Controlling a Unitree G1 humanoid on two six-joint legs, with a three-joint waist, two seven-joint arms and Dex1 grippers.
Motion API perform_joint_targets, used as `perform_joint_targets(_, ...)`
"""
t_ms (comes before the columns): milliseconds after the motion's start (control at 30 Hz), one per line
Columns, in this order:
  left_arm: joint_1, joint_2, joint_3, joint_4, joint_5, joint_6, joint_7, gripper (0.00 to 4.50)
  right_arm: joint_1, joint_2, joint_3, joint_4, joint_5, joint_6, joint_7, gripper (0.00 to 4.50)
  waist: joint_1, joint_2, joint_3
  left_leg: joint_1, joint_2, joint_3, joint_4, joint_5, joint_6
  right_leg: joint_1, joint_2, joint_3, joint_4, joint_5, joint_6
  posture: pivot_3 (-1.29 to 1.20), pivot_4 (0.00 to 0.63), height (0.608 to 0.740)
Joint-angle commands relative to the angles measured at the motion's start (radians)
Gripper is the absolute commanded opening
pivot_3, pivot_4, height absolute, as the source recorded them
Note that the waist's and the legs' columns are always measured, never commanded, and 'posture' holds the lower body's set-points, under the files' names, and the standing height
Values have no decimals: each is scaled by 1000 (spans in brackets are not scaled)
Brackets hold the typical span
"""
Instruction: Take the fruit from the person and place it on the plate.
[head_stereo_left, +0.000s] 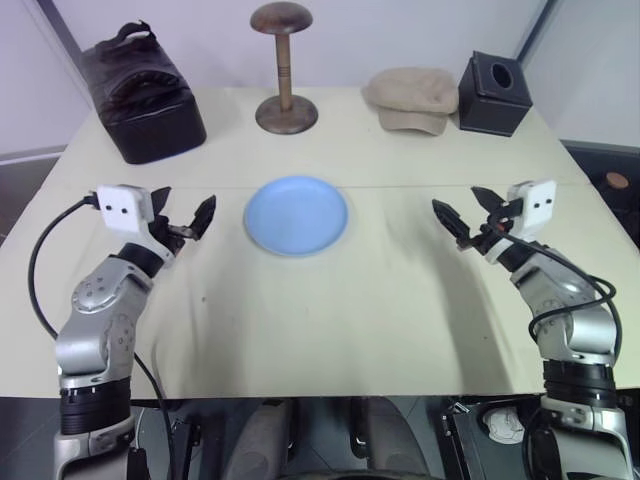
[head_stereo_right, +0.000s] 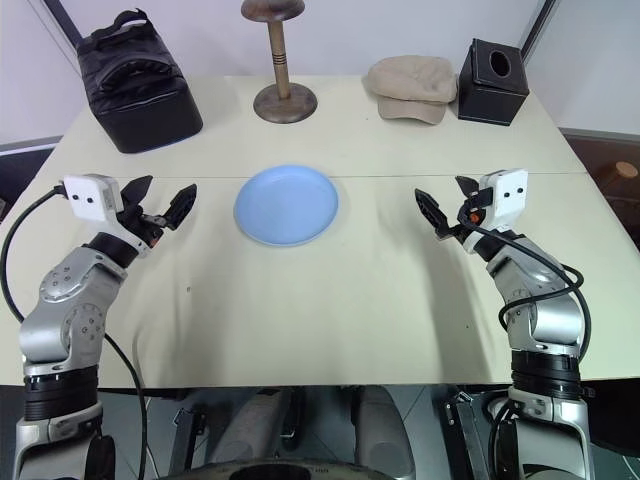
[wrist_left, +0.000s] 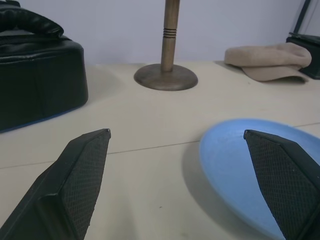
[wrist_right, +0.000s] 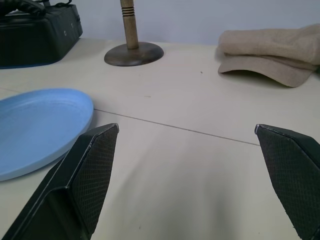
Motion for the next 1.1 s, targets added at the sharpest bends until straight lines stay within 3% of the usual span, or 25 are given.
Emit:
perform_joint_targets(33, -6, -1, 28, -35, -21, -10, 7, 4472, -21, -2, -4, -14, 2, -19, 2, 4500, 0, 0, 0, 0, 0, 0, 0, 0, 0, 0, 0, 0, 0, 0, 0, 0, 150, 740)
perform_joint_targets(1100, 2, 4, 24, -32, -11, -25, 9, 4472, -19, -7, -6, -13, 3, -15, 5, 4500, 0, 0, 0, 0, 0, 0, 0, 0, 0, 0, 0, 0, 0, 0, 0, 0, 150, 740)
